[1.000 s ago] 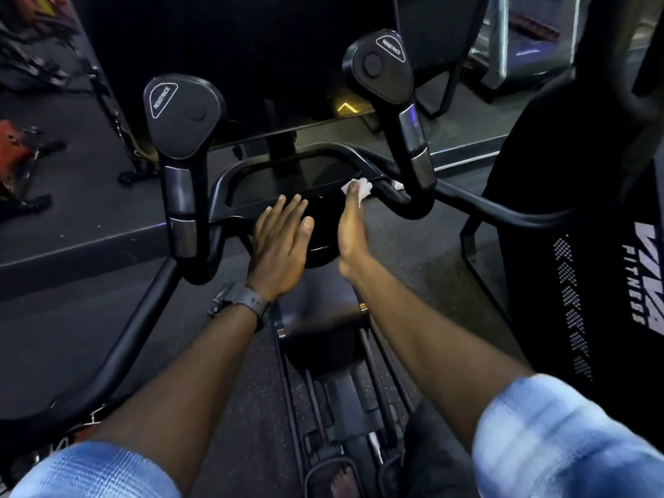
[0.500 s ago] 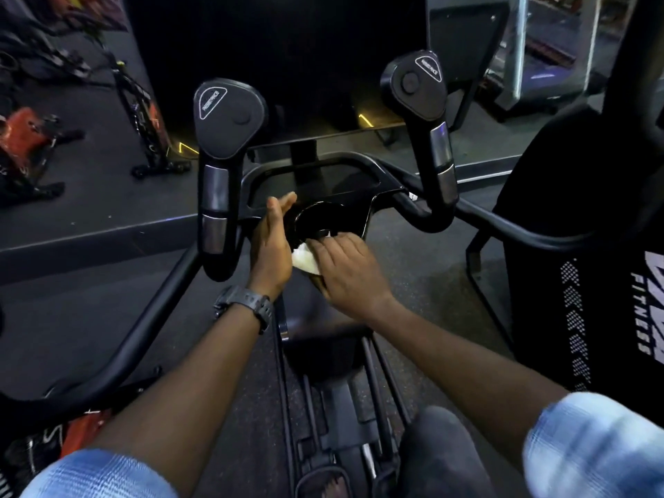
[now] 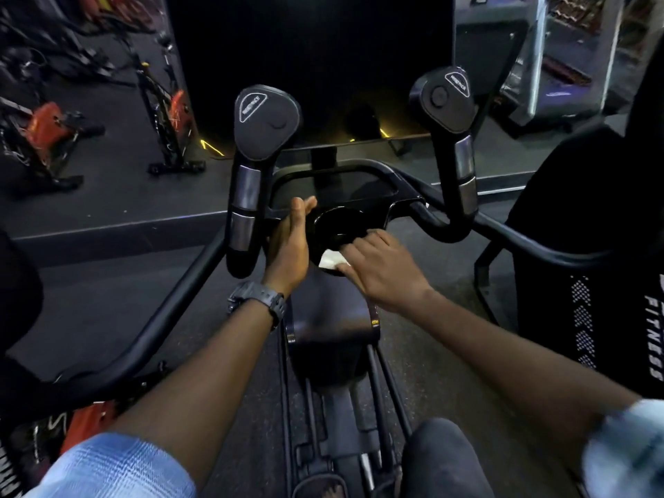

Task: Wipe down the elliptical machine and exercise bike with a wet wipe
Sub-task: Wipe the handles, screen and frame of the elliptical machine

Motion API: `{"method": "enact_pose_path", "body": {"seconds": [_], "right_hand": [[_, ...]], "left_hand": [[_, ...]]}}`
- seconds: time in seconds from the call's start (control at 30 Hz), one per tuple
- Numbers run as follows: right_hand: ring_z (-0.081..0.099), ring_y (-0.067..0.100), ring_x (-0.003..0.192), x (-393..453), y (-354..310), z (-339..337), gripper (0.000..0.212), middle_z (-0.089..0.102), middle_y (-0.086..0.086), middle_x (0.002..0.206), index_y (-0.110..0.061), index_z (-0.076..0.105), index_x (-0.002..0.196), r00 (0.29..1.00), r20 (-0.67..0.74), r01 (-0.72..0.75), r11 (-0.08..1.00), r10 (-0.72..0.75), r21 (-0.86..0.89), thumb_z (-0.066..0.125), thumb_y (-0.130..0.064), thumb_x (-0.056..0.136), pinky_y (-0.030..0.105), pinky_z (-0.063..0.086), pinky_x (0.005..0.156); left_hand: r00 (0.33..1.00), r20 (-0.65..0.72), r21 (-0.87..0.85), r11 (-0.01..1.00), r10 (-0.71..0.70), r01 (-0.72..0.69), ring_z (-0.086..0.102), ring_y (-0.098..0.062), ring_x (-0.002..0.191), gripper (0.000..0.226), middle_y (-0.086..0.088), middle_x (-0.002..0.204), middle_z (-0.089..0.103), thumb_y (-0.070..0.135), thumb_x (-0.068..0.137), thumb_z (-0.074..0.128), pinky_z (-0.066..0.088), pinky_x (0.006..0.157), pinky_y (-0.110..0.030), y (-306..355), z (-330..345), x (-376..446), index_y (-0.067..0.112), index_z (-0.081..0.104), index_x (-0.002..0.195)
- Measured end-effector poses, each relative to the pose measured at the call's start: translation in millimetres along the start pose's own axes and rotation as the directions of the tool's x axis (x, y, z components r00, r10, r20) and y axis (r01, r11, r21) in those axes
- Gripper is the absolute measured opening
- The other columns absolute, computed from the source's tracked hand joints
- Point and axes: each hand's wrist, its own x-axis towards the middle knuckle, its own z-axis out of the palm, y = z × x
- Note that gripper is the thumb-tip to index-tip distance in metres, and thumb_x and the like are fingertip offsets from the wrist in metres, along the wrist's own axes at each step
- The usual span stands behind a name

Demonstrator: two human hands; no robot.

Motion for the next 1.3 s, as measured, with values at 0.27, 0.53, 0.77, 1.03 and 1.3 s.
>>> {"method": "enact_pose_path", "body": {"seconds": [0.27,0.53,0.77,1.03,1.3], "right_hand": [[0.035,0.037,0.141,27,-71,24,0.051,0.042,0.022,0.149,0.001,0.043,0.142,0.997,0.074,0.009,0.999,-0.007,-0.032,0.040,-0.022,0.097,0.048,0.022,0.119],[-0.002,0.026,0.152,86,-40,2,0.075,0.002,0.011,0.165,-0.008,0.004,0.157,0.919,0.380,-0.194,0.962,0.110,0.191,0.041,-0.041,0.099,0.047,0.006,0.123],[-0.009,0.025,0.151,67,27,5,0.072,-0.006,0.006,0.165,-0.011,-0.003,0.157,0.803,0.485,-0.423,0.905,0.347,0.052,0.029,-0.045,0.101,0.045,-0.003,0.122],[-0.013,0.030,0.150,57,26,3,0.067,-0.008,0.016,0.163,-0.001,0.000,0.155,0.799,0.467,-0.487,0.863,0.378,0.135,0.034,-0.025,0.102,0.045,-0.004,0.122],[0.037,0.029,0.135,95,-5,4,0.044,0.040,0.014,0.143,-0.007,0.041,0.139,0.918,0.343,-0.292,0.925,0.200,0.242,0.050,-0.014,0.096,0.034,0.030,0.111]], "left_hand": [[0.999,-0.001,0.013,0.999,-0.037,0.037,0.050,-0.007,0.135,0.097,0.005,0.146,0.057,0.095,0.075,0.020,0.035,0.120,-0.038,10,-4,-2,0.030,0.060,0.134],[0.995,-0.103,0.074,0.997,-0.003,0.011,0.033,0.000,0.142,0.092,0.010,0.159,0.038,0.081,0.084,0.019,0.024,0.121,-0.027,6,-1,-1,0.027,0.032,0.158],[1.000,-0.014,0.282,0.959,0.010,-0.005,0.030,0.007,0.127,0.061,0.001,0.157,0.042,0.052,0.108,0.021,0.022,0.108,-0.018,7,-1,2,0.017,0.042,0.153],[0.999,0.032,0.426,0.904,-0.038,0.021,0.014,-0.008,0.155,0.061,0.003,0.168,0.023,0.052,0.108,0.020,0.006,0.122,-0.025,9,4,3,0.020,0.030,0.159],[1.000,0.028,0.420,0.908,-0.014,0.001,0.024,-0.014,0.154,0.059,-0.003,0.165,0.032,0.047,0.110,0.021,0.015,0.128,-0.038,13,1,2,0.014,0.035,0.157]]}}
